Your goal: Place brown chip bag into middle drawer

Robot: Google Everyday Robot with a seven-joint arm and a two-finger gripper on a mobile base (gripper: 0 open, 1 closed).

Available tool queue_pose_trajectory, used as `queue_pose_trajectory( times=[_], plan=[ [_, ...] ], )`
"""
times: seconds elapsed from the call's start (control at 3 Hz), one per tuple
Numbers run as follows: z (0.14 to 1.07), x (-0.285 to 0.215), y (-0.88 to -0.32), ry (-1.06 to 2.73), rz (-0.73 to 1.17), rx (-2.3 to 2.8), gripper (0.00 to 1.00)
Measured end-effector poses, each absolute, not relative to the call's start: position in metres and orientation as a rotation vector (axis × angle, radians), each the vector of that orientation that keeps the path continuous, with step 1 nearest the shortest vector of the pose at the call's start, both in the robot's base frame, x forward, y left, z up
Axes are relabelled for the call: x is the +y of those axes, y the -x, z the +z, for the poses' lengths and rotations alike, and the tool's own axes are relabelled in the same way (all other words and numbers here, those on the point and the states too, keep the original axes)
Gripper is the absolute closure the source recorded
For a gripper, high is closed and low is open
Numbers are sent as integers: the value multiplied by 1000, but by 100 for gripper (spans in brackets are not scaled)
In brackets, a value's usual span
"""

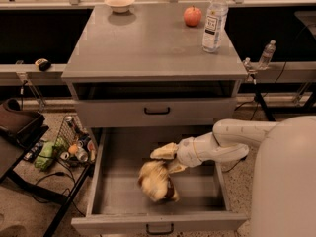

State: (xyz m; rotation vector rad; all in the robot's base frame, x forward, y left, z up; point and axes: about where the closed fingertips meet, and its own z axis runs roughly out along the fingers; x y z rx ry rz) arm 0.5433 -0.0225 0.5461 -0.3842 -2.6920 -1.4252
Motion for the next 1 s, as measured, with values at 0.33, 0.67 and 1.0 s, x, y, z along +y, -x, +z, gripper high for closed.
queue_pose_trajectory(
  times=[0.33,0.67,1.0],
  plan=[
    [546,-22,-543,384,-1425,-2692,0],
    [546,-22,-543,384,-1425,-2692,0],
    [571,-13,-534,303,-1403,-2736,0]
  ],
)
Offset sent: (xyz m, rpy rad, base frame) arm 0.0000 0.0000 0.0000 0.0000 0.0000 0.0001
